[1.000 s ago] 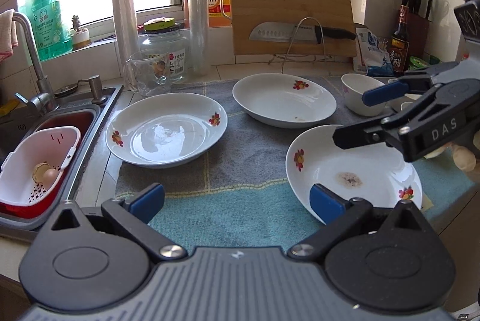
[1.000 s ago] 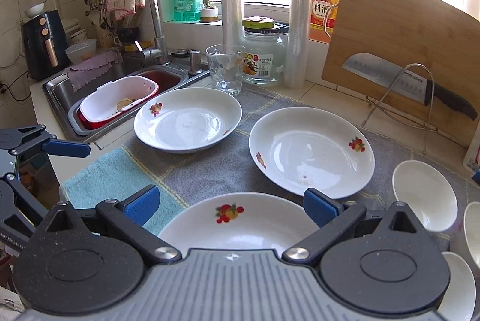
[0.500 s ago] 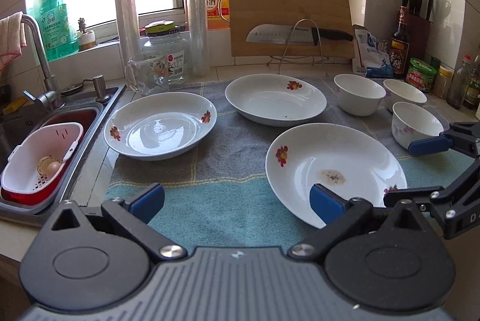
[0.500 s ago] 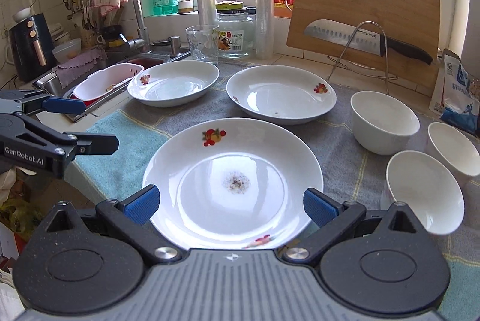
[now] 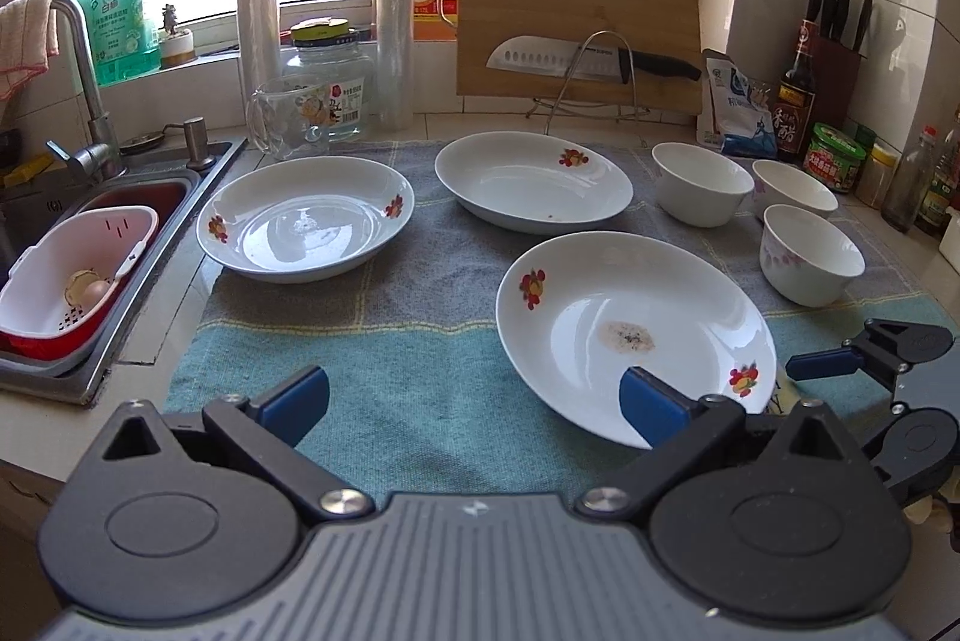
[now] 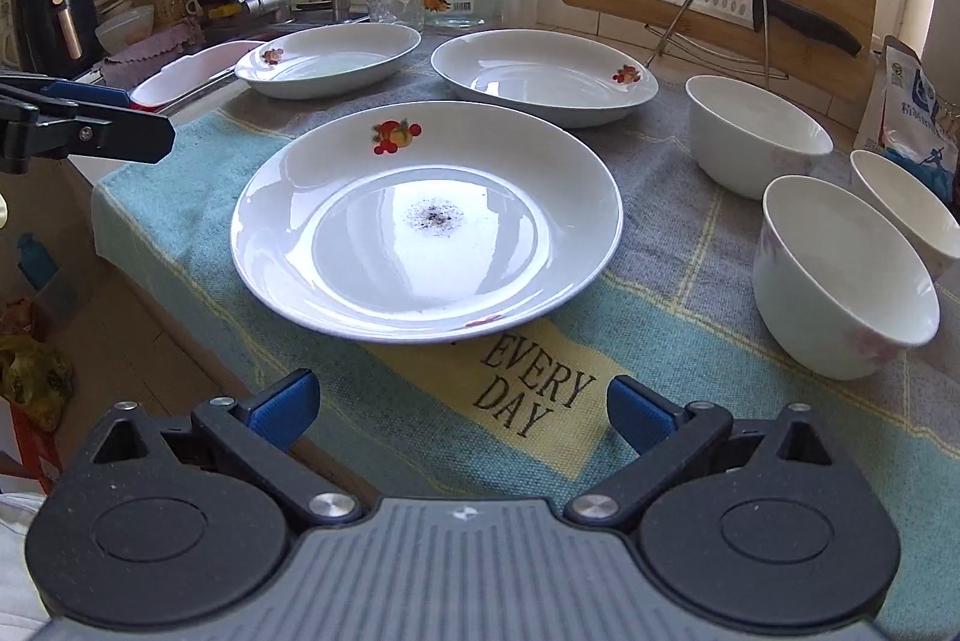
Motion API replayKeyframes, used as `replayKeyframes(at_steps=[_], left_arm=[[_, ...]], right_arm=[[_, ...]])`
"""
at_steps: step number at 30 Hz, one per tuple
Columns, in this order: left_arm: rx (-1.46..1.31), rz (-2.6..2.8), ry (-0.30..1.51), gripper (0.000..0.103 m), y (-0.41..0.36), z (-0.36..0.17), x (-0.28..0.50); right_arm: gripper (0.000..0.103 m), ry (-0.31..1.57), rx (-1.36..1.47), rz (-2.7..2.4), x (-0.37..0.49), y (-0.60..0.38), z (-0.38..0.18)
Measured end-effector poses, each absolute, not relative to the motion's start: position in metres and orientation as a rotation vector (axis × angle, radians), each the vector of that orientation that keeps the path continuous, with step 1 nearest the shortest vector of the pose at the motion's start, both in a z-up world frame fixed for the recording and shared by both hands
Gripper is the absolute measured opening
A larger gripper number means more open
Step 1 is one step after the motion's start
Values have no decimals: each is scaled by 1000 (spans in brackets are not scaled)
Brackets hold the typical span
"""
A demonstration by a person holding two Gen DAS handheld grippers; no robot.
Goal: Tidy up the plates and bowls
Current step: 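Reach the left gripper to the stained flower plate and grasp its rim, then lift the stained plate with the left gripper and carry it toward the plate by the sink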
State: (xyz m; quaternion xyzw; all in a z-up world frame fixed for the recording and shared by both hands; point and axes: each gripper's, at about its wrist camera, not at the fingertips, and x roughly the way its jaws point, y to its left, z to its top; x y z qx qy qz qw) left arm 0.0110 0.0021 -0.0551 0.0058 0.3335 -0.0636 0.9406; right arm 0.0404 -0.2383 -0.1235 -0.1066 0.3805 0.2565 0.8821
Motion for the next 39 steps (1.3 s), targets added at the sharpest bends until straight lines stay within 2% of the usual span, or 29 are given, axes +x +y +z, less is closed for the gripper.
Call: replayKeyframes(at_steps=[10, 18, 29, 39], left_arm=[[7, -65, 716, 102, 7, -53, 15], [31, -238, 759, 102, -2, -58, 65], [154, -559, 970, 102, -29, -92, 153], [177, -783, 1049, 102, -40, -103, 180]], right_arm=[[103, 751, -293, 642, 59, -228, -130], [103, 728, -281, 647, 58, -229, -132], [103, 735, -255, 582, 57, -222, -132], [103, 755, -251, 549, 58, -218, -131]])
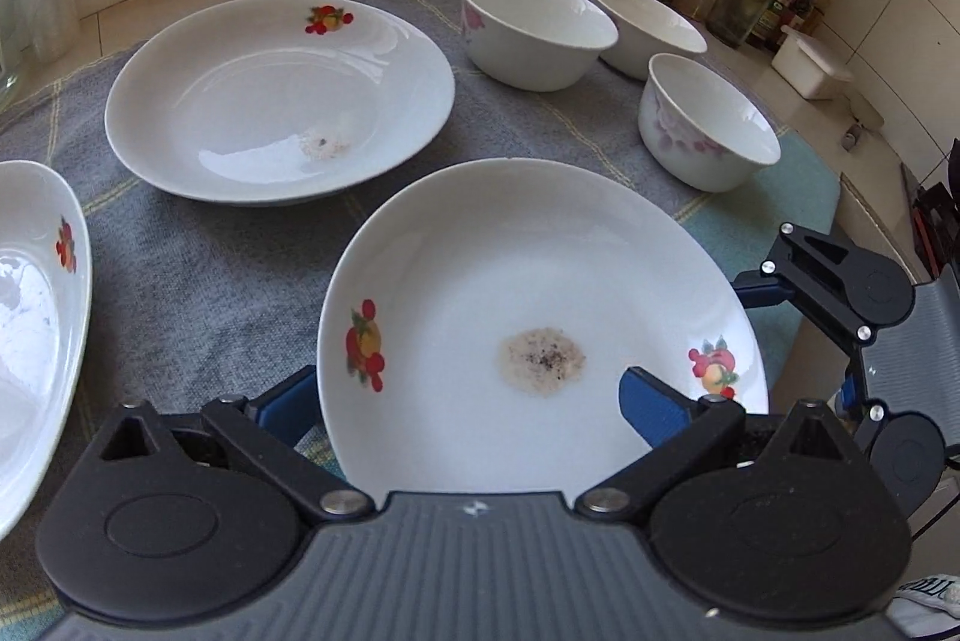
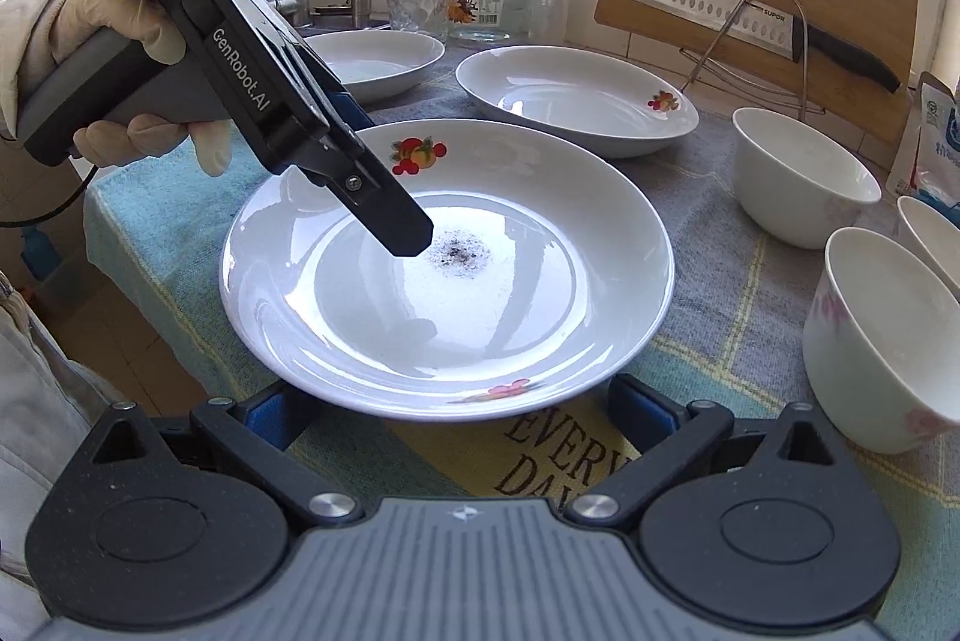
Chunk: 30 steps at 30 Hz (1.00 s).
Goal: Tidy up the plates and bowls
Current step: 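Lift the stained plate with the left gripper and carry it toward the plate by the sink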
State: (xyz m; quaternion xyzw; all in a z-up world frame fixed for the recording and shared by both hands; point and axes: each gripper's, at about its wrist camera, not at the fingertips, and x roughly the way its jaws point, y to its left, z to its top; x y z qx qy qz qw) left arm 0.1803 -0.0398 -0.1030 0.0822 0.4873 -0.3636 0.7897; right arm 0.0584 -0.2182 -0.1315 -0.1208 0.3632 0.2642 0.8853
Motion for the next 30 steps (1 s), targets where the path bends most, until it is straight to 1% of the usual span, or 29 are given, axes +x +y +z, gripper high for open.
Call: replayKeyframes(at_steps=[5, 11, 24, 30], left_arm=[[155, -801, 1058, 102, -41, -103, 184], [126, -800, 1118, 102, -44, -100, 191], [208, -908, 1219, 101, -54, -99, 210], [195, -944, 1273, 100, -55, -99, 222]], right_arm=[[103, 742, -253, 558, 58, -219, -133], [103, 734, -269, 596, 59, -221, -133], [103, 725, -294, 639, 61, -218, -132], [103, 730, -297, 652, 63, -218, -132]])
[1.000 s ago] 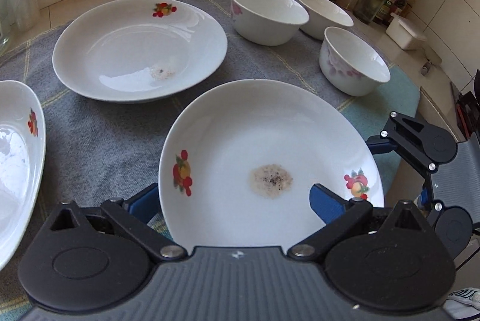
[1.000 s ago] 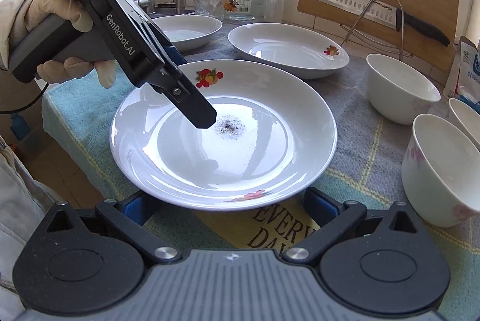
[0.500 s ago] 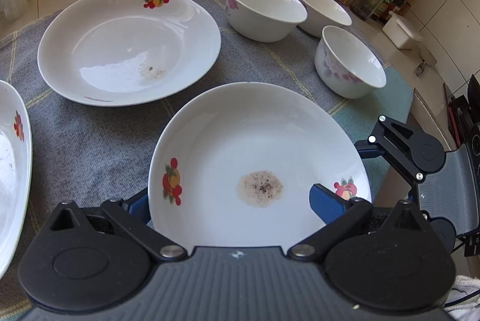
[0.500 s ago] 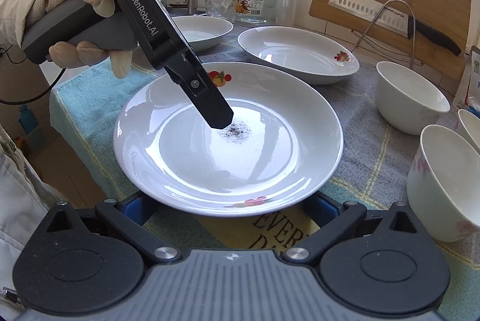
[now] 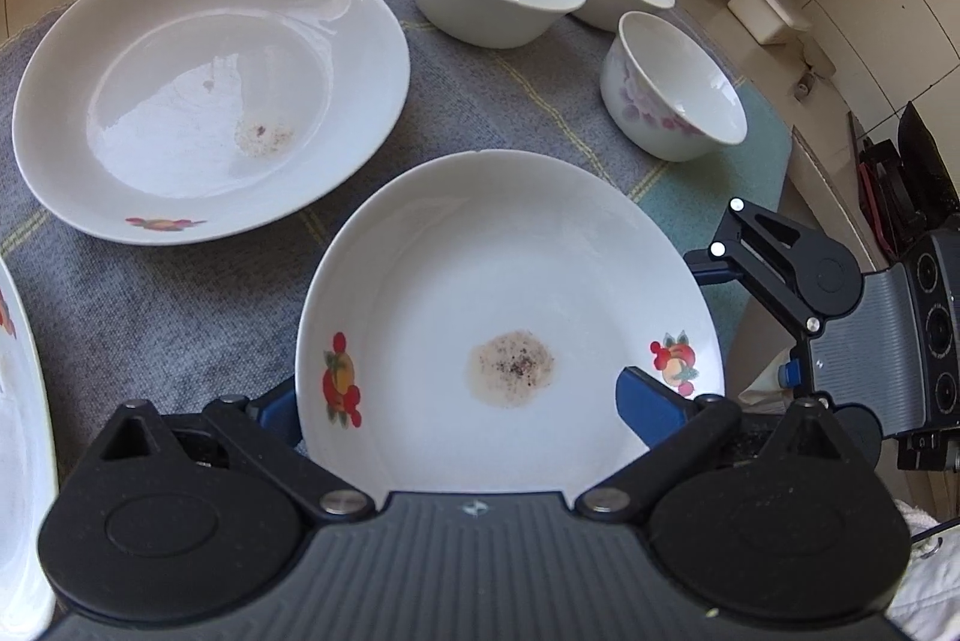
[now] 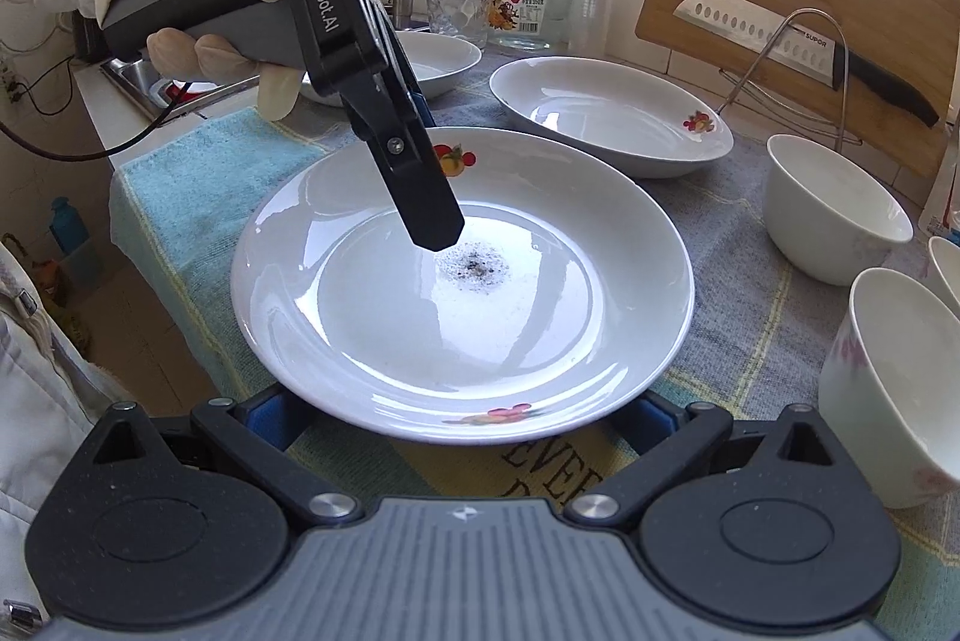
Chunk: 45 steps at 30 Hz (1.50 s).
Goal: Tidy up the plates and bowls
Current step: 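Lift the stained plate with the left gripper and carry it toward the plate by the sink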
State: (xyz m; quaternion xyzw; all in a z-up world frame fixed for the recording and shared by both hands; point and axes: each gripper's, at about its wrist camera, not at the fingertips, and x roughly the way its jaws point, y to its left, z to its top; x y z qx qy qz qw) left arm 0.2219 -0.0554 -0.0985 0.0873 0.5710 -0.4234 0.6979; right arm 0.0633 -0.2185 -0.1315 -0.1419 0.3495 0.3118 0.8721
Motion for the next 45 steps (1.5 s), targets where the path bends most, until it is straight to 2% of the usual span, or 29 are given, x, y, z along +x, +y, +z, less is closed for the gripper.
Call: replayKeyframes(at_steps=[16, 29, 45], left_arm=[[161, -981, 1340, 100, -55, -99, 234], [157, -992, 1320, 100, -51, -92, 233], [74, -900, 1232, 100, 11, -58, 235]], right_arm=[[103, 768, -315, 665, 68, -217, -128], [103, 782, -328, 671, 72, -214, -116], [103, 742, -385, 791, 106, -173, -86]])
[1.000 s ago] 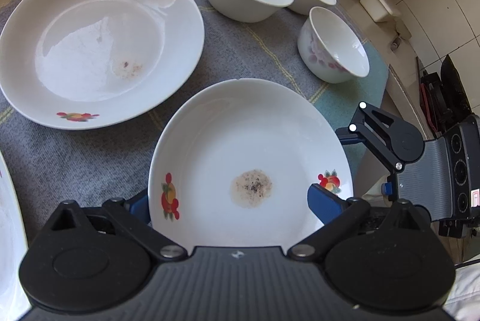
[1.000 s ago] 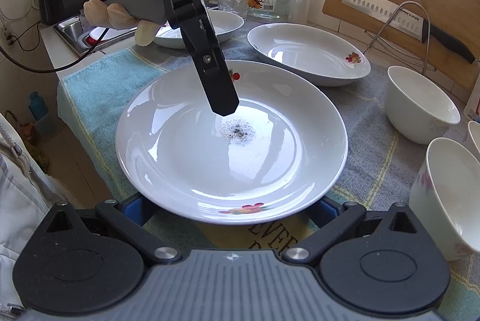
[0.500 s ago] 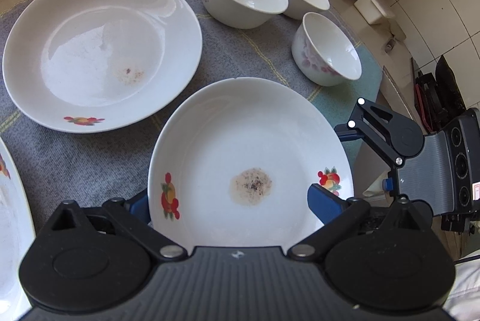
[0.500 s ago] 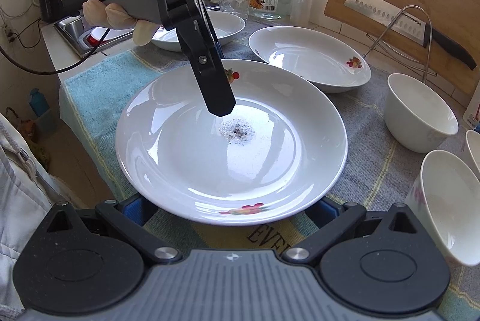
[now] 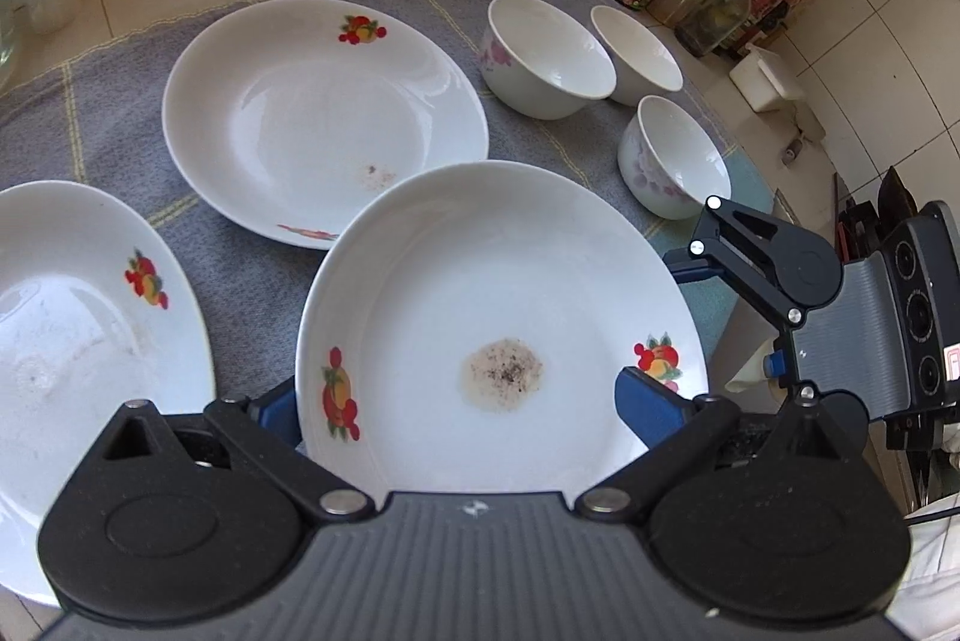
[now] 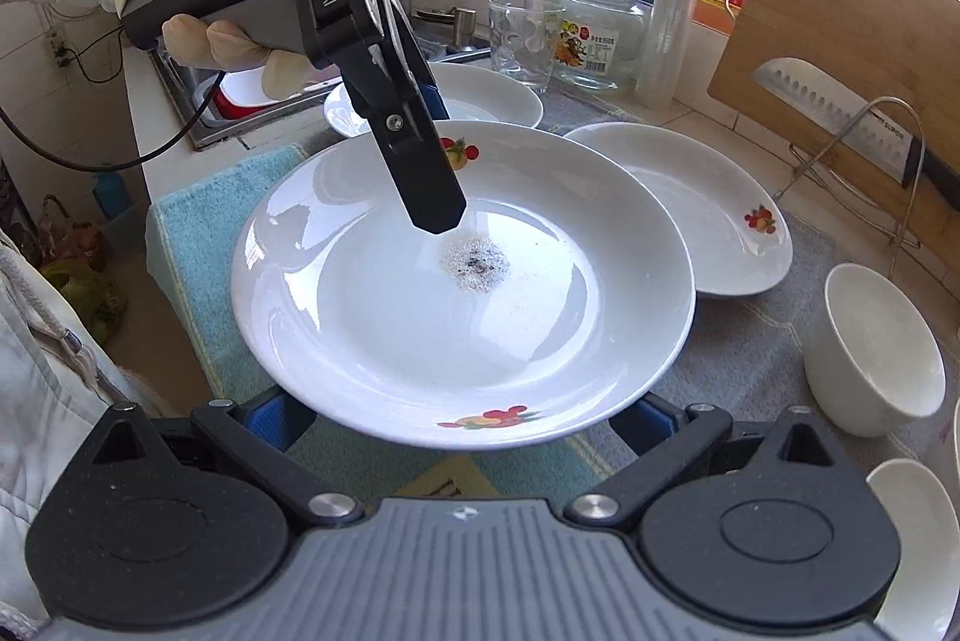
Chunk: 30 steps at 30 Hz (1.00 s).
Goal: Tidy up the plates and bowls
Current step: 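Lift the stained plate with the left gripper and carry it toward the plate by the sink, then lower the stained plate onto the plate by the sink and open the left gripper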
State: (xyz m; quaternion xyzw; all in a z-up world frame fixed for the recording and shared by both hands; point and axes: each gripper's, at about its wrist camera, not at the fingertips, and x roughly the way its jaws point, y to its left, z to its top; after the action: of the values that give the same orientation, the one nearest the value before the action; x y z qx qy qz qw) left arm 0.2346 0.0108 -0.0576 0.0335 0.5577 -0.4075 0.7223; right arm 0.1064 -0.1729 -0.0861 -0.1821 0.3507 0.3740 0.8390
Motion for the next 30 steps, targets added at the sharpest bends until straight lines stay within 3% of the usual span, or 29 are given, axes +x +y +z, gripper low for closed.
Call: replayKeyframes(at_steps=[17, 30], left_arm=[[-25, -733, 1160, 100, 118, -50, 263], [-59, -709, 1163, 100, 156, -67, 286]], right_arm=[[103, 706, -437, 947, 172, -83, -85], [103, 747, -438, 957, 201, -46, -96]])
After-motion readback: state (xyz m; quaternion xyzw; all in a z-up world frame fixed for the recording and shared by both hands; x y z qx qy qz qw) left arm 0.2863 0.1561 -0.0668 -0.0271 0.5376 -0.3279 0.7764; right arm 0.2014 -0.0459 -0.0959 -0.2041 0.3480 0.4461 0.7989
